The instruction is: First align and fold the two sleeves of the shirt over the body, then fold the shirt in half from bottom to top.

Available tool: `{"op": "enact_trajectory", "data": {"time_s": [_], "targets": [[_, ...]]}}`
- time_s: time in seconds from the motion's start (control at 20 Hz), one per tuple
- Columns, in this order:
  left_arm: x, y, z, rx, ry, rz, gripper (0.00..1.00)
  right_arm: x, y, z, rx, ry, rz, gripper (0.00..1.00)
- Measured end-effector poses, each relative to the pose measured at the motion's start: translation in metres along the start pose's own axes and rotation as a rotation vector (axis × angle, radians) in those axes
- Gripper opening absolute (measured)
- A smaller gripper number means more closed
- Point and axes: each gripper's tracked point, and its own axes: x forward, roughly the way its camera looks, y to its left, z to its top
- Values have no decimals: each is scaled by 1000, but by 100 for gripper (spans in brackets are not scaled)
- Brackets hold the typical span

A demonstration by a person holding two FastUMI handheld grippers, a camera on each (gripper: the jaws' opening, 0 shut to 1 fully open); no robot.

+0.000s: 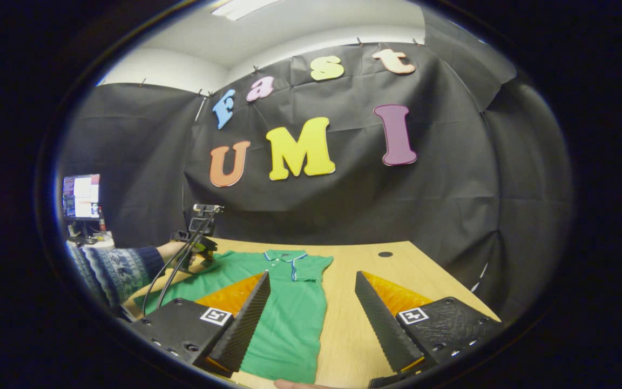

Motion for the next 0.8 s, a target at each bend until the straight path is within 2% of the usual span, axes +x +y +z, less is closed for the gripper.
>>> {"op": "enact_trajectory", "data": {"time_s": [0.15,0.2,0.55,0.8], "targets": [[-11,-5,18,14,-36,-10,7,0,1,-1,3,0,2,100],[-14,-9,21,22,-41,-14,7,1,1,0,1,-1,3,96],[-35,-53,37,62,-64,-54,8,1,0,0,-18,-10,-8,96],[-45,-86,42,141,-79,-62,8,-2,-9,-10,-12,11,-33,96]]}}
